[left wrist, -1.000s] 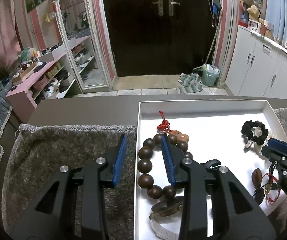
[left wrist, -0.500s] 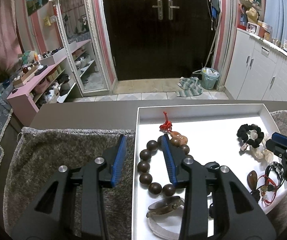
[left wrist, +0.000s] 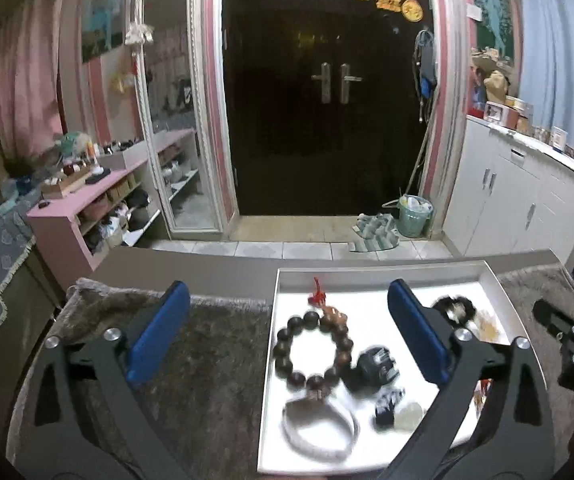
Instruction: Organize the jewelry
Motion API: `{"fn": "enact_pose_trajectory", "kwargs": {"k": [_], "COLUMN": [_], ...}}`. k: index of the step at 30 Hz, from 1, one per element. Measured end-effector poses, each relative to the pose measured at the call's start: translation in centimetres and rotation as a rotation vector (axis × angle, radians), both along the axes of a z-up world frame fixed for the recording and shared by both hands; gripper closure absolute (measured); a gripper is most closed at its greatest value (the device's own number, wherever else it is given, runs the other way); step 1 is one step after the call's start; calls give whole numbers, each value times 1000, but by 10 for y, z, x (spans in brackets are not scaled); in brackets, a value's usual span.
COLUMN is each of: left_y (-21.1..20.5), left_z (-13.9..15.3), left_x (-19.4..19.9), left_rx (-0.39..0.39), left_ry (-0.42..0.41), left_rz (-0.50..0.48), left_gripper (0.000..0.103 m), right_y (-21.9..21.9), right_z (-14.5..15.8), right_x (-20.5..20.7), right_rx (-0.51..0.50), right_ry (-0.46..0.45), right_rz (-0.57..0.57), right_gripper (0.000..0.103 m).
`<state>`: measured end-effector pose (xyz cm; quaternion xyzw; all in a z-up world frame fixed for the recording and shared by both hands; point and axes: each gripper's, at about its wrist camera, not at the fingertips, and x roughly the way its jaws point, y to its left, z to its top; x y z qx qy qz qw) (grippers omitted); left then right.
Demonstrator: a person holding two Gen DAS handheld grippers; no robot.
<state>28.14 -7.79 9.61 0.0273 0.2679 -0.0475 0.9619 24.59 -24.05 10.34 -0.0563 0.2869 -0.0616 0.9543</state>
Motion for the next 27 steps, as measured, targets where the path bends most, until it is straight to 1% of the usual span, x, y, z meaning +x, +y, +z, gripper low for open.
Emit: {"fn": "enact_pose_trajectory", "kwargs": {"k": [2,4,5,6,7,8,10,12,15,18,19,20,22,24,27], "left_y": [3,1,1,0,0,2,7,18,28,36,39,43,47,46,47], "left_z": [-7,-18,-25,-35,-45,-53,-69,-82,-94,-100,-101,-101,-98,-95,-92], "left_x": [-25,-44,-53,-64,-74,-83,-102,-116,-124,-128,-128,-125,-123,-123,-130], "left_rx": [13,49,76,115,139,144,151,132,96,77,65,43,17,14,22], "left_ry": [-9,13,30,52,68,72,70,72,69,-1,-17,-12,-17,-33,-69], "left_rz": [9,-9,-24,-31,-34,-39,-54,-59,-59,-15,-7,-9,-4,-6,2], "left_gripper": [3,3,3,3,3,3,3,3,3,3,3,3,3,3,3], "right_y": [5,10,14,16,17,16,14,10,6,-4,-7,-8,-9,-14,-17], "right_z": [-5,-13,-19,-24,-28,-30,-35,-38,-45,-60,-65,-70,-80,-83,-84], "right_x": [-31,-53,-70,-81,-90,-98,-114,-122,-125,-125,-121,-118,-114,-109,-109], "right_rx": [-12,-26,-39,-57,-68,-63,-8,36,34,83,93,95,51,81,89], "right_ry": [-32,-32,-38,-32,-29,-32,-45,-59,-105,-129,-117,-101,-91,-62,-59], "right_rz": [14,41,57,58,55,52,44,19,-13,-24,-16,-3,10,7,-16], "right_gripper": [9,8,8,8,7,7,7,7,7,7,7,7,7,7,7]}}
